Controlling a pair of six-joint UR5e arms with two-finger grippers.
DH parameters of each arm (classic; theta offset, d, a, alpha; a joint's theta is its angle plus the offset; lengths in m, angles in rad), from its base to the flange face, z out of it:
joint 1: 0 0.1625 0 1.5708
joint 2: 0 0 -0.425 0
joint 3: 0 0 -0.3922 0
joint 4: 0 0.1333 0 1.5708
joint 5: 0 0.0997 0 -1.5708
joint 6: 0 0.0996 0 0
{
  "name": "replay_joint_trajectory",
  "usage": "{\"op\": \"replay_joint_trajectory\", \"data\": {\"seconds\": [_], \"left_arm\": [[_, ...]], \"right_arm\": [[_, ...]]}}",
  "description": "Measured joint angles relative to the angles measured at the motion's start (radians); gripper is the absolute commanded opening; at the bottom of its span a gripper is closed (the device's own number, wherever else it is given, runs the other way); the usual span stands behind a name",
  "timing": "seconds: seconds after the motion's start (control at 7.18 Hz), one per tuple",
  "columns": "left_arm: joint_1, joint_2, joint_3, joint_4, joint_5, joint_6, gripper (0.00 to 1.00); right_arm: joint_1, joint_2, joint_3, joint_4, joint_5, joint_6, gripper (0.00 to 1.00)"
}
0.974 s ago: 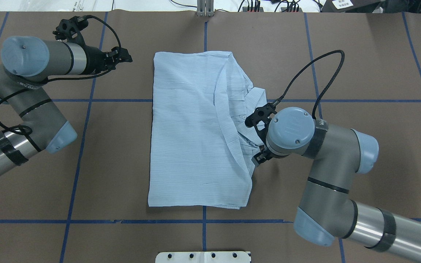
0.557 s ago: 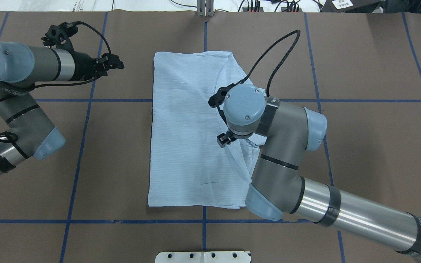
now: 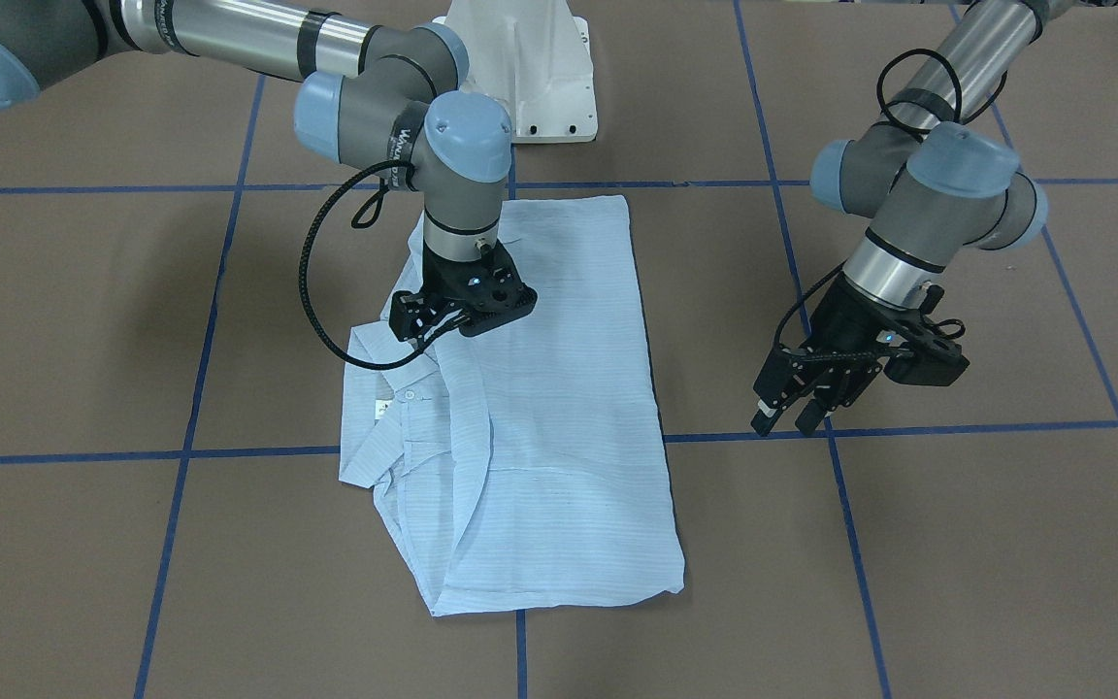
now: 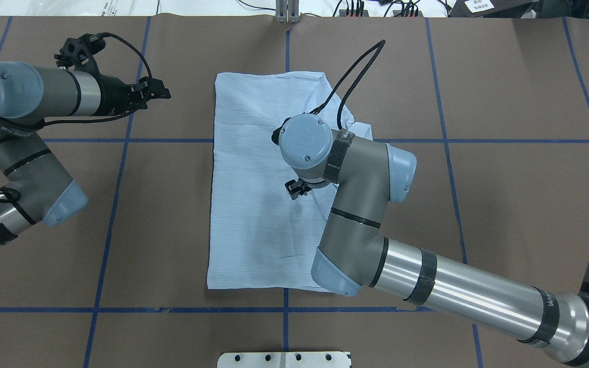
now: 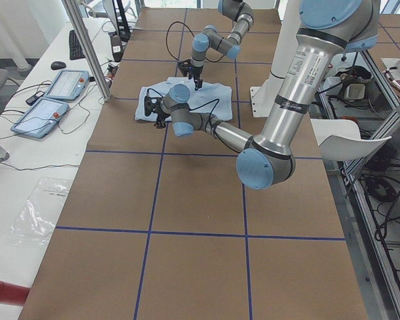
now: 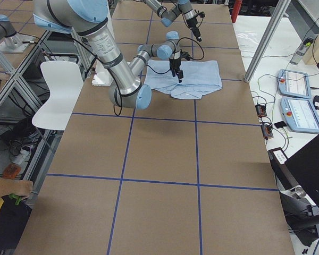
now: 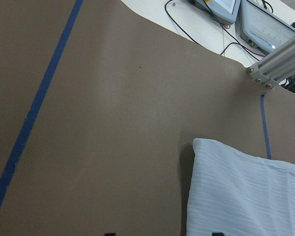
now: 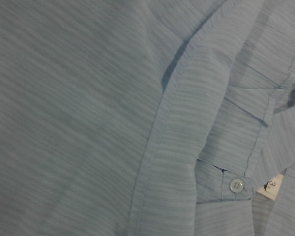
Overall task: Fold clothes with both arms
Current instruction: 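Move the right gripper to the shirt's corner nearest the robot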
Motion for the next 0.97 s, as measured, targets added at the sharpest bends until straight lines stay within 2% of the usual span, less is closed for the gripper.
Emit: {"op": "replay_joint_trajectory", "data": {"seconds": [0.97], "left_arm": [[-0.001,0.0,-0.001,0.0,-0.001,0.0,0.72]], "right_arm": [[-0.012,-0.046,0.011,-0.057,-0.044,-0.023,1.0]]}}
